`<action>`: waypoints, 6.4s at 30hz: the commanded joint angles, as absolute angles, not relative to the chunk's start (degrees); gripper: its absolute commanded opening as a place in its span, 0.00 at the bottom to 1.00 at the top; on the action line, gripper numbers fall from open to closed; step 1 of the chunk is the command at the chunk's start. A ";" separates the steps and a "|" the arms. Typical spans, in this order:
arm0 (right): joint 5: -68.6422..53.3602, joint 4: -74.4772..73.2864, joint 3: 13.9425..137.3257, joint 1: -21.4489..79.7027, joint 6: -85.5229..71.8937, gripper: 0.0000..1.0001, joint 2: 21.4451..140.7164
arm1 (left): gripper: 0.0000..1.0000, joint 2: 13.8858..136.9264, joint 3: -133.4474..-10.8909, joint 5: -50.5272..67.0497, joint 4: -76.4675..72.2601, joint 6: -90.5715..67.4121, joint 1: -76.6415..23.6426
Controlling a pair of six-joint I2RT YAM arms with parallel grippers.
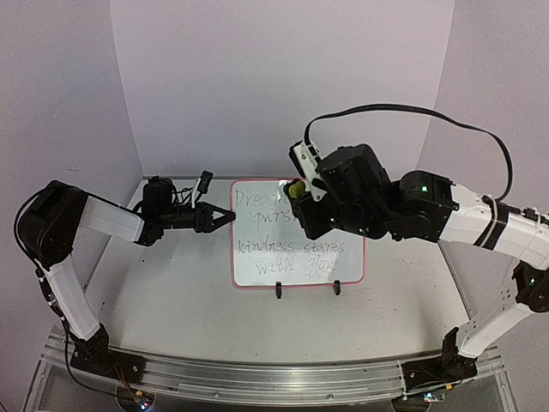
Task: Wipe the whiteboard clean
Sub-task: Hold the whiteboard at the center of the board, then erase the whiteboard at the center of the board.
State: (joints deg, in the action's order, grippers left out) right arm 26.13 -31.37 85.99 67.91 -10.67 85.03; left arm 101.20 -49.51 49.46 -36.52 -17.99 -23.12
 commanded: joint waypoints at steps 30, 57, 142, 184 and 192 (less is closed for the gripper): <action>32.87 -10.90 93.30 68.82 -1.46 0.00 101.84 | 0.00 99.39 -38.73 35.90 -50.01 -27.83 -34.64; 25.74 9.10 83.51 66.16 2.45 0.00 103.84 | 0.00 89.59 -29.02 8.20 -53.30 -37.57 -51.98; 33.63 15.38 74.26 68.05 -2.79 0.00 105.12 | 0.00 90.32 -29.56 4.83 -53.70 -35.07 -56.27; 32.79 10.18 81.90 64.85 -0.63 0.00 107.97 | 0.00 88.75 -29.11 4.83 -53.63 -33.99 -56.98; 27.91 7.75 78.36 64.42 -4.32 0.00 106.47 | 0.00 88.61 -29.26 5.16 -53.63 -33.47 -57.04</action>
State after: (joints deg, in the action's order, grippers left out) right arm 30.43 9.81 80.14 65.44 -1.91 106.91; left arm 90.70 -28.99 1.72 -52.41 -37.41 -55.57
